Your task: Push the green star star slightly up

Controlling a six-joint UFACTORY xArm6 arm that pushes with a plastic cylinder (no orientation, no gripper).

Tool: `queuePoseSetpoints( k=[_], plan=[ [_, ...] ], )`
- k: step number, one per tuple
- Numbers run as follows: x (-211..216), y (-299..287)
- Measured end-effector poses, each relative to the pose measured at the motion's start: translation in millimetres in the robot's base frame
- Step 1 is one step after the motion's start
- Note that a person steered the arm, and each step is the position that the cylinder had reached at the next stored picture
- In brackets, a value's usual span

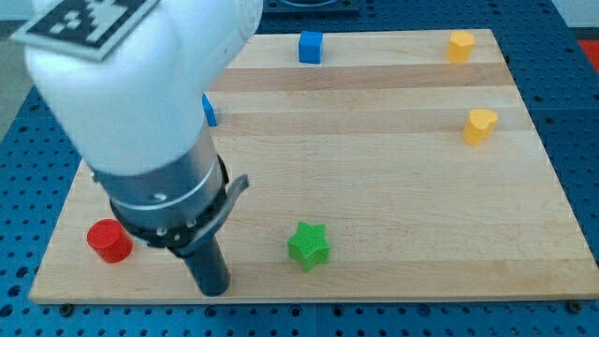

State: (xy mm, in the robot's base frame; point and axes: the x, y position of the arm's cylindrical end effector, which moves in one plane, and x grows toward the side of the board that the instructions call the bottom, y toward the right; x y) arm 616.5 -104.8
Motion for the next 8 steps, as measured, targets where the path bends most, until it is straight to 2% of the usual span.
queuePoseSetpoints(
  k=[4,8],
  plan=[
    [1.5,69.6],
    [-13.8,96.7]
  ],
)
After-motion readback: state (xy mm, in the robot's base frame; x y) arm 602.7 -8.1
